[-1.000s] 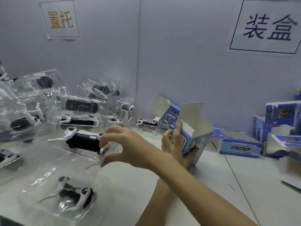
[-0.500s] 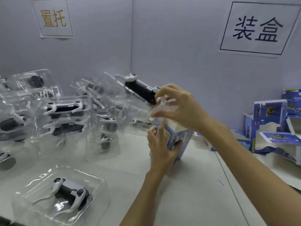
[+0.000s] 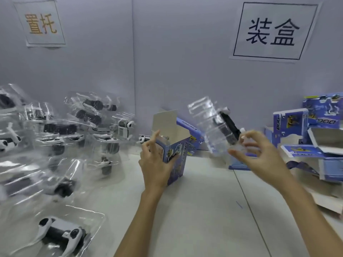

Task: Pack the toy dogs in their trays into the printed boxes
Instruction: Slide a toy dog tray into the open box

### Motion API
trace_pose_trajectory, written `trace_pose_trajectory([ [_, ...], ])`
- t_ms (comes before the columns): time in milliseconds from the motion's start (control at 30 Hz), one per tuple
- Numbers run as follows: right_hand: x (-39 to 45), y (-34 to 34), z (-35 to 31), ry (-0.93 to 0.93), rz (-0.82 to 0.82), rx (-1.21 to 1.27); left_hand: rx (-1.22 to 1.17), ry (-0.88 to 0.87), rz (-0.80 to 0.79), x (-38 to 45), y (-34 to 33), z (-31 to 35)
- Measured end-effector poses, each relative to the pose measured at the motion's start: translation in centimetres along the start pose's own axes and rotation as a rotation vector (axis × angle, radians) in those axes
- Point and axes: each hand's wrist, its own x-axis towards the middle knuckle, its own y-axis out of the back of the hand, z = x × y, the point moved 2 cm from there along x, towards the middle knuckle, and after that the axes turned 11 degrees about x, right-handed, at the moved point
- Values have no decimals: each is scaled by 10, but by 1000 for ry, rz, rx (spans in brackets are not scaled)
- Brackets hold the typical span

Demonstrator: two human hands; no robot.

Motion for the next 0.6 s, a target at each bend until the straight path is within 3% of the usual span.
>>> trace_pose_trajectory([
  [233, -39, -38, 74, -95, -83, -107, 146, -182, 103, 1, -3, -2],
  [467, -44, -37, 84, -156, -111, -401, -95, -88, -51, -1, -6, -8],
  [600, -52, -35, 84, -235, -200, -580, -127, -21, -26, -2, -5, -3],
])
